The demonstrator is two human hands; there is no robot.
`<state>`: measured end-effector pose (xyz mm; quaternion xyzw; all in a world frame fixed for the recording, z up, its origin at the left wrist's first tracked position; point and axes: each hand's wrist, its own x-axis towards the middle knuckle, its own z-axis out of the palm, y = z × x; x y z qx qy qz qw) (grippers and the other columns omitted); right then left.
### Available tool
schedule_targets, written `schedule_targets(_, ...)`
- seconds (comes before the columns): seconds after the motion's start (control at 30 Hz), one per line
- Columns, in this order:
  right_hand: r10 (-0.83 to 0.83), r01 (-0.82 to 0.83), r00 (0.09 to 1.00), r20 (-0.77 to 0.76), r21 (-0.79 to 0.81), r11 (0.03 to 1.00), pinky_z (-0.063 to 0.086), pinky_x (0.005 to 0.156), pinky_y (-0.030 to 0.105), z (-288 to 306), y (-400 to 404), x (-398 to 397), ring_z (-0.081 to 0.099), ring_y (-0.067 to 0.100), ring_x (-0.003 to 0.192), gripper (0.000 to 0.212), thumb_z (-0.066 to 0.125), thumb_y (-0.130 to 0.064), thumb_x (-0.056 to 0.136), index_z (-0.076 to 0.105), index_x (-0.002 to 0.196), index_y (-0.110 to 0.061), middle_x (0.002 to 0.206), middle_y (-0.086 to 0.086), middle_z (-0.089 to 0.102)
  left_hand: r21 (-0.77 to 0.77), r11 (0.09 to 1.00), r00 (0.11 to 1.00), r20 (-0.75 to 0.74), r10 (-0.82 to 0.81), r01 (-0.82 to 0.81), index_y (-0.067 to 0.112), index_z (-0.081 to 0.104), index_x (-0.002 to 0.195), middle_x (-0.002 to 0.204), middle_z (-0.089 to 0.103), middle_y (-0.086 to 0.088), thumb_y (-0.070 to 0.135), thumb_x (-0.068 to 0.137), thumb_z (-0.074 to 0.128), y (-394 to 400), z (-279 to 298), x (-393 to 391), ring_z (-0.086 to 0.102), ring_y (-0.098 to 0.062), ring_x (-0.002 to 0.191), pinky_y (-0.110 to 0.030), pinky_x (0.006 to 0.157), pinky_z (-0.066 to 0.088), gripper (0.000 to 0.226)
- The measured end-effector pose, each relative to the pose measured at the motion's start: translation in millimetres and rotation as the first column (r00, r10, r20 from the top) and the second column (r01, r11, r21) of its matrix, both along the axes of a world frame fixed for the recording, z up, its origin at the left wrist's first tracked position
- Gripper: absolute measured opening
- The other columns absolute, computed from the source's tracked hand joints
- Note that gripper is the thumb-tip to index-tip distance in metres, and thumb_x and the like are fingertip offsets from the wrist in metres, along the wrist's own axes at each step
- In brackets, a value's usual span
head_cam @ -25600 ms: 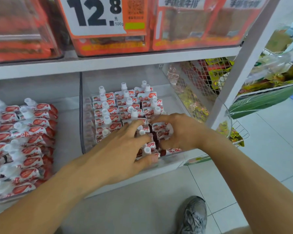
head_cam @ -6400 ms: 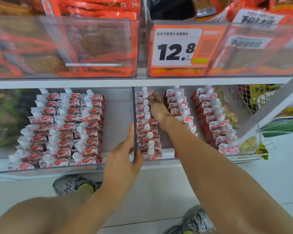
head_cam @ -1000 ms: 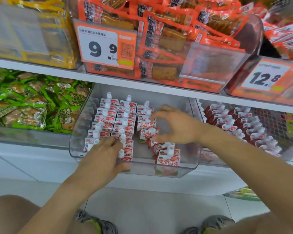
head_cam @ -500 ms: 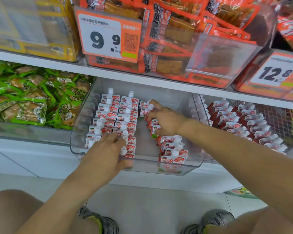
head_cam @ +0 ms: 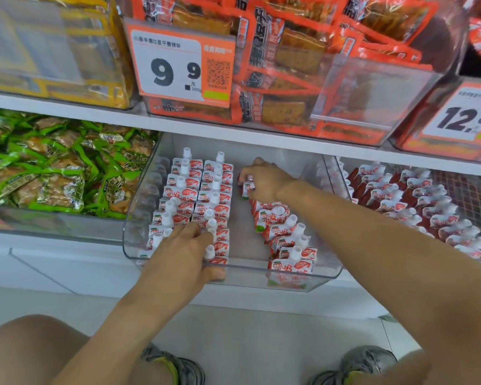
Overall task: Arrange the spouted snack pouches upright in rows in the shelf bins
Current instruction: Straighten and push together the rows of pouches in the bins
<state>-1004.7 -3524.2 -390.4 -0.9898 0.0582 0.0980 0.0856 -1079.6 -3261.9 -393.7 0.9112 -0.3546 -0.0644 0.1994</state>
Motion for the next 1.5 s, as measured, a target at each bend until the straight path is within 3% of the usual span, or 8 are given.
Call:
schedule_targets(0.3,-0.019,-0.046,0.967,-0.253,-0.245,0.968,0.028,0.115,0.047,34,-35,-37,0.025,0.036,0.144,0.061,0.042,-0.063,0.094,0.030,0.150,-0.040,0.160,0.004,0.018,0.014,1.000,1.000,0.019,0.000,0.000,0.017,0.063,0.117,0.113,0.055,0.000,0.053,0.075,0.074,2,0,-2,0.050,-0.023,0.111,-0.037,0.090,0.047,0.056)
schedule_targets(0.4,0.040,-0.009,0.989,0.141,-0.213,0.977,0.033,0.112,0.049,58,-31,-86,0.033,0.037,0.140,0.058,0.045,-0.054,0.096,0.036,0.148,-0.030,0.155,0.010,0.032,-0.068,0.997,0.999,-0.008,0.048,-0.049,0.020,0.066,0.105,0.106,0.058,0.004,0.050,0.068,0.080,6,18,-8,0.059,-0.020,0.099,-0.032,0.080,0.049,0.050)
schedule_targets(0.53,-0.088,0.087,0.698,0.710,0.039,0.996,0.044,0.070,0.029,53,-15,-196,0.056,0.019,0.078,0.014,0.064,-0.020,0.088,0.060,0.100,-0.013,0.092,0.002,0.055,-0.428,0.896,0.985,0.057,0.160,-0.121,0.024,0.064,0.106,0.098,0.064,0.010,0.042,0.070,0.081,-19,55,-27,0.064,-0.008,0.080,-0.026,0.072,0.052,0.044)
schedule_targets(0.8,-0.500,0.229,0.775,0.387,0.565,0.792,0.041,0.056,0.004,-15,-6,-254,0.062,-0.010,0.061,0.033,0.066,-0.034,0.090,0.059,0.119,-0.018,0.078,-0.022,0.063,0.244,0.934,0.919,-0.360,-0.162,0.260,0.019,0.036,0.145,0.140,0.053,-0.001,0.037,0.075,0.081,-118,44,1,0.053,-0.019,0.123,-0.021,0.097,0.040,0.084)
schedule_targets(1.03,-0.396,0.100,0.868,0.301,0.674,0.732,0.052,0.062,0.016,-17,-23,-251,0.068,0.003,0.063,0.038,0.066,-0.033,0.090,0.053,0.126,-0.033,0.088,-0.021,0.067,0.016,0.942,0.768,-0.585,-0.262,0.334,0.019,0.048,0.138,0.132,0.057,0.011,0.016,0.075,0.083,-138,9,5,0.054,-0.005,0.118,-0.013,0.100,0.042,0.071)
schedule_targets(1.17,-0.371,0.108,0.882,0.291,0.641,0.760,0.050,0.062,0.017,-17,-29,-246,0.065,0.003,0.062,0.037,0.067,-0.038,0.088,0.051,0.121,-0.032,0.091,-0.011,0.072,-0.111,0.965,0.664,-0.707,-0.244,0.237,0.029,0.047,0.136,0.133,0.059,0.009,0.022,0.067,0.088,-130,-5,11,0.053,-0.012,0.124,-0.037,0.104,0.046,0.081)
schedule_targets(1.33,-0.351,0.107,0.907,0.232,0.679,0.726,0.057,0.076,0.033,-21,-40,-243,0.068,0.004,0.073,0.046,0.068,-0.053,0.082,0.051,0.121,-0.034,0.099,-0.008,0.072,-0.113,0.994,0.594,-0.799,-0.096,0.008,0.025,0.024,0.151,0.153,0.033,0.005,0.035,0.065,0.085,-123,8,26,0.047,-0.012,0.127,-0.030,0.095,0.052,0.106)
schedule_targets(1.5,-0.354,0.090,0.903,0.245,0.697,0.711,0.057,0.074,0.033,-21,-41,-242,0.068,0.004,0.070,0.041,0.072,-0.047,0.083,0.053,0.117,-0.032,0.090,-0.008,0.072,-0.129,0.990,0.504,-0.852,-0.144,0.066,0.036,0.037,0.143,0.134,0.052,0.020,0.039,0.088,0.066,-139,6,9,0.052,-0.003,0.123,-0.026,0.099,0.047,0.062)
